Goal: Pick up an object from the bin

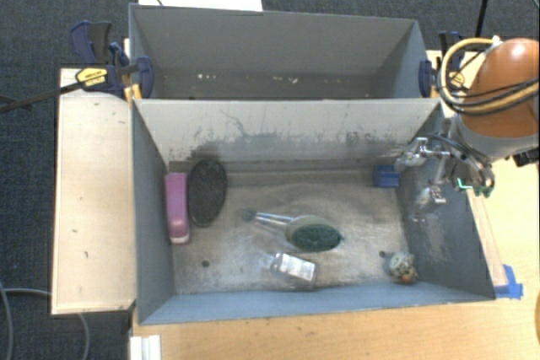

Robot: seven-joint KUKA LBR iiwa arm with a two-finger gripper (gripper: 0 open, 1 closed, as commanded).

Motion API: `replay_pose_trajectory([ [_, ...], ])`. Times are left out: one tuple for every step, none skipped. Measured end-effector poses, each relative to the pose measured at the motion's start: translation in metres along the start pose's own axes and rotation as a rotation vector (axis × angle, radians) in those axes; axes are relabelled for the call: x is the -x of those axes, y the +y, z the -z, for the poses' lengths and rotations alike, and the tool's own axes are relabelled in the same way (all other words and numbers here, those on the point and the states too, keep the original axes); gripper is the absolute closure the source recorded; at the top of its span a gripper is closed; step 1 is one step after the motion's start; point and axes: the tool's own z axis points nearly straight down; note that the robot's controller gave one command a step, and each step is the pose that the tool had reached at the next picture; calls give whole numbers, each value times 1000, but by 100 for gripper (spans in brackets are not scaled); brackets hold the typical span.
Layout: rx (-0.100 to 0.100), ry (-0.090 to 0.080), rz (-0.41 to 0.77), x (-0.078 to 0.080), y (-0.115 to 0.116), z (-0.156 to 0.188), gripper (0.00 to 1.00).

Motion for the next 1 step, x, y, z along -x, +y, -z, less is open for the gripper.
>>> replay_pose_trajectory([
  [-6,-28,-10,14,7,-44,0],
])
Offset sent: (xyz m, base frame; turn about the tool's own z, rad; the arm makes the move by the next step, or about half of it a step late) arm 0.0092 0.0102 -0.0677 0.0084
